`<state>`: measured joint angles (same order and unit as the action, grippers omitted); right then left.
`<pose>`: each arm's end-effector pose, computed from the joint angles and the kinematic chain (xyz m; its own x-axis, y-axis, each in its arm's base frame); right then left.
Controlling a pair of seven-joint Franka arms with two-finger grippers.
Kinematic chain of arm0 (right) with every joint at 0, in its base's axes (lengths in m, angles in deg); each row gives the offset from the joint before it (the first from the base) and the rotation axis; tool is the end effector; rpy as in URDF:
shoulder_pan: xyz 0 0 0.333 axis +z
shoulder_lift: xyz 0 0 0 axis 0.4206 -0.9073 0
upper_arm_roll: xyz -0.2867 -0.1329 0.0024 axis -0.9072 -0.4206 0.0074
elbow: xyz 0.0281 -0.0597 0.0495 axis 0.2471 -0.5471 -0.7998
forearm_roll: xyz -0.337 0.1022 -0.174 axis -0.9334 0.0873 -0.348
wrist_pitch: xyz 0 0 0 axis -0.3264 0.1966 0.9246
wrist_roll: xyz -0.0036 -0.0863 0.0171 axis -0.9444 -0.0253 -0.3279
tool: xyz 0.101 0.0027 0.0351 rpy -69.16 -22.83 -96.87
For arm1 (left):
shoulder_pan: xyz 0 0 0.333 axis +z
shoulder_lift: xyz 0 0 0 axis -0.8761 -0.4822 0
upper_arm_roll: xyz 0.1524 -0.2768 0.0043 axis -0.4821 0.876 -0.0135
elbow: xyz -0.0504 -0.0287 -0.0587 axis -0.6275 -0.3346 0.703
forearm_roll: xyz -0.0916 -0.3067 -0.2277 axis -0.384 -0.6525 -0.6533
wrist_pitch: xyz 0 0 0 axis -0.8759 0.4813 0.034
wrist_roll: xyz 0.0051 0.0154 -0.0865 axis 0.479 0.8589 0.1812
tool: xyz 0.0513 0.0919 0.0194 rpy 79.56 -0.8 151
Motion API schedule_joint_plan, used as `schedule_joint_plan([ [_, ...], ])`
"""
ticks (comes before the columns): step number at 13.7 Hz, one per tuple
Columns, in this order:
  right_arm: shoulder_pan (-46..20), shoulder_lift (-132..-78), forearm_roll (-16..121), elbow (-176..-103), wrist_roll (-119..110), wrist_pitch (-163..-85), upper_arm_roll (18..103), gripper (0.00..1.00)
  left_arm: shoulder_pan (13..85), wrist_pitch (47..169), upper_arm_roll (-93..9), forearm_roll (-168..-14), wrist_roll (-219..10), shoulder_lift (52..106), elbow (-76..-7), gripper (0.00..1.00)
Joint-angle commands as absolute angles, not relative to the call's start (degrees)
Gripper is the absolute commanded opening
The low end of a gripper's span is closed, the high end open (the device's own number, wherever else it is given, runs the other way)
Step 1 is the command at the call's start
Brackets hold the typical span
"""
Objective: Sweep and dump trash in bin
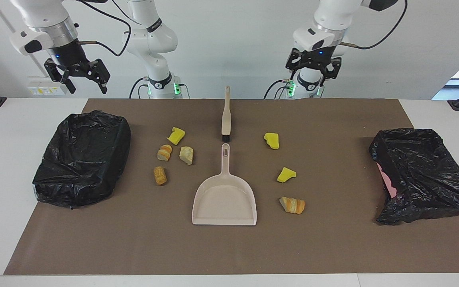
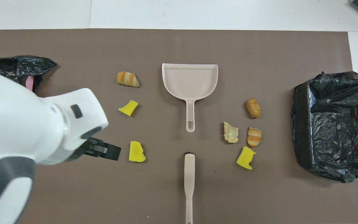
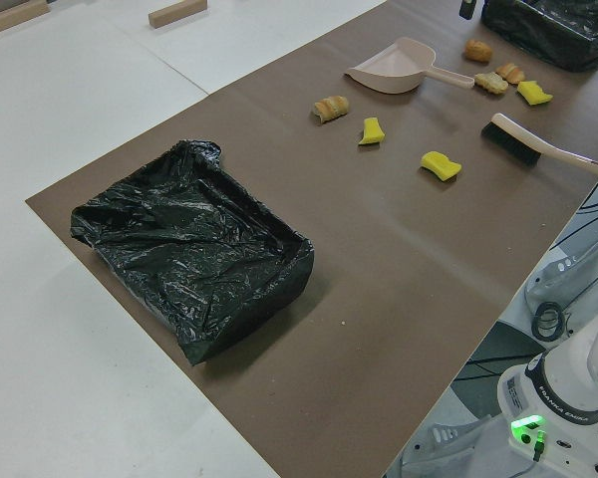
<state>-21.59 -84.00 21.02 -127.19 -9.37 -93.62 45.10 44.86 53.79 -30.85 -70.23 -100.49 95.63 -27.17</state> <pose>0.5168 -0.0486 0.6630 0.9992 -0.0301 0.0262 -0.0302 -0.9995 0.0038 0.4320 -0.2698 0.6332 0.9434 -0.3195 -0.0892 -0.3175 -0.9476 0.0362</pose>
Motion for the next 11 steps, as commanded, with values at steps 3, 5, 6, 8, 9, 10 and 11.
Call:
schedule_joint_plan([
  [3,-22.41,-82.54,20.43,-128.96,-7.75,-94.65,45.46,1.0,32.72,65.4,-31.84,-70.65,-114.39,100.82,-42.64,1.0],
  [5,-22.41,-82.54,20.43,-128.96,-7.75,-94.65,45.46,1.0,28.68,69.28,-31.84,-70.73,-117.29,102.06,-47.4,1.0],
  [6,-22.41,-82.54,20.43,-128.96,-7.75,-94.65,45.46,1.0,26.65,70.77,-31.84,-70.73,-119.57,101.63,-48.81,1.0],
  [8,-22.41,-82.54,20.43,-128.96,-7.75,-94.65,45.46,1.0,24.01,75.25,-31.84,-70.73,-122.65,101.97,-52.32,1.0],
  [9,-22.41,-82.54,20.43,-128.96,-7.75,-94.65,45.46,1.0,22.78,75.97,-31.84,-70.73,-123.71,101.62,-53.47,1.0],
  [10,-22.41,-82.54,20.43,-128.96,-7.75,-94.65,45.46,1.0,20.68,76.67,-31.84,-70.73,-125.2,100.05,-53.83,1.0],
  [11,-22.41,-82.54,20.43,-128.96,-7.75,-94.65,45.46,1.0,18.22,78.68,-31.84,-70.73,-127.65,97.43,-54.09,1.0],
])
